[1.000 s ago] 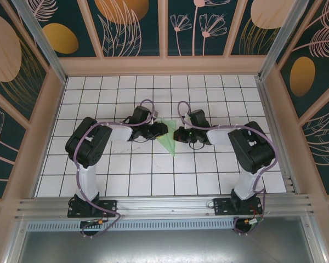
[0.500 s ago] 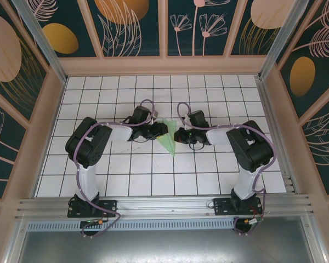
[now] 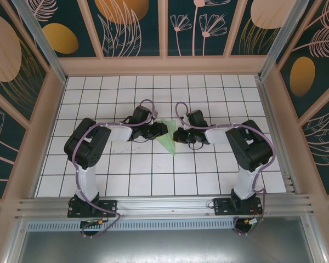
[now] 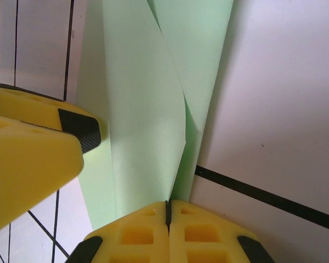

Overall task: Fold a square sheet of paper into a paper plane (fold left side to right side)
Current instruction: Fourth fold the wing at the center of the table.

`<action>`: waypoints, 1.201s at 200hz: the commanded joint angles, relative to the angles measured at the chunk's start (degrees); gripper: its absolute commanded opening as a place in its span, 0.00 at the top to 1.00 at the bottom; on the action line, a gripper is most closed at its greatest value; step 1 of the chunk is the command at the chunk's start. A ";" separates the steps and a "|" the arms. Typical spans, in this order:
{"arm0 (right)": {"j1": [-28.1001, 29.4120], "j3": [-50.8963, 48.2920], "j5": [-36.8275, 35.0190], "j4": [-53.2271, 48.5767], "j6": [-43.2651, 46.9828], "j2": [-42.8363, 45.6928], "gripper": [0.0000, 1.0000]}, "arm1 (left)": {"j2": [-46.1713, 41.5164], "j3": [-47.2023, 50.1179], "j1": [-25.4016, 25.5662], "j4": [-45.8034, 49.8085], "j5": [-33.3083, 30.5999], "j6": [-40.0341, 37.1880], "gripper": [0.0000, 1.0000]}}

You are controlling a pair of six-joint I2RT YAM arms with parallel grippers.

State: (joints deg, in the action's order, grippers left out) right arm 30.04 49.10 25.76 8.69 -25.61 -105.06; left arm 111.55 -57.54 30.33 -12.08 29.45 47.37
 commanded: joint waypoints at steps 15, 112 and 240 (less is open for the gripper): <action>0.98 -0.32 -2.12 -4.01 1.52 -2.77 1.00 | -5.06 -1.20 -0.91 3.70 -2.14 -2.06 0.59; 2.35 0.73 -2.85 -5.46 2.04 -3.23 1.00 | 4.77 -10.05 0.26 2.64 5.25 -2.53 0.76; 2.48 1.43 -4.13 -7.97 3.54 -3.15 1.00 | 8.71 -6.60 0.34 5.99 -1.21 -4.79 0.75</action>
State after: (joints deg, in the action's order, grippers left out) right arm 31.68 50.92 23.99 7.14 -23.81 -105.82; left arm 118.80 -66.61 30.46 -8.36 31.05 44.10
